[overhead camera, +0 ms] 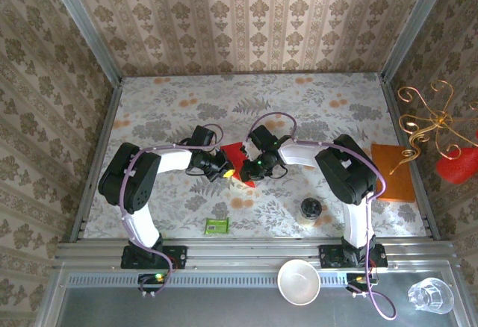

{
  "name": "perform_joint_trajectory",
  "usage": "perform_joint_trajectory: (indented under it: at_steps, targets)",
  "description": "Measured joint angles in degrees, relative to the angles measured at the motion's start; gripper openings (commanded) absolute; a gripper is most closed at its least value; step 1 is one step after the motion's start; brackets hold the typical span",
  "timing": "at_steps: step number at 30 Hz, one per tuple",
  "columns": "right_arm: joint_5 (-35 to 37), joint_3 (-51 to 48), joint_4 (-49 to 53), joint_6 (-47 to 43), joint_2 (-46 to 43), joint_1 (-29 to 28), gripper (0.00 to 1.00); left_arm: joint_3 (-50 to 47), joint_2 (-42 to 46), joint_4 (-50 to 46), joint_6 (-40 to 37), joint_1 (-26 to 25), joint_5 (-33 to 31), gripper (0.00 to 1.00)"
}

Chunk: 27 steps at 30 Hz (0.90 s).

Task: Fold a paper plane with a square sheet of paper (pick it up from the middle)
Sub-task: Third fold the triangle at the center of the table.

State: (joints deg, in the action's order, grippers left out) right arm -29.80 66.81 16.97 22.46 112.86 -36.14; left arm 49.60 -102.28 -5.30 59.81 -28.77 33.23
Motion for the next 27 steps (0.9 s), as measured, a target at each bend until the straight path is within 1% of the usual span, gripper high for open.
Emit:
perform_joint_trajectory:
  at_steps: [4, 7, 13, 20, 27]
  targets:
    - [0.00, 0.00, -0.02, 0.02, 0.04, 0.11, 0.12, 0.57, 0.07, -1.07, -1.18, 0.00, -0.24, 0.05]
    - [0.00, 0.00, -0.02, 0.00, 0.04, 0.11, 0.12, 0.70, 0.79, -2.21, -2.03, -0.02, -1.64, 0.07]
    - [0.00, 0.00, -0.02, 0.02, 0.04, 0.11, 0.12, 0.70, 2.27, -2.43, -2.43, -0.61, -3.50, 0.07]
    - [-0.04, 0.02, -0.02, 0.02, 0.13, 0.15, 0.12, 0.72, 1.44, -1.38, -2.43, -2.23, -3.23, 0.06]
    - [-0.04, 0.02, -0.02, 0.02, 0.13, 0.20, 0.12, 0.74, 0.63, -1.31, -2.43, -2.16, -3.06, 0.04]
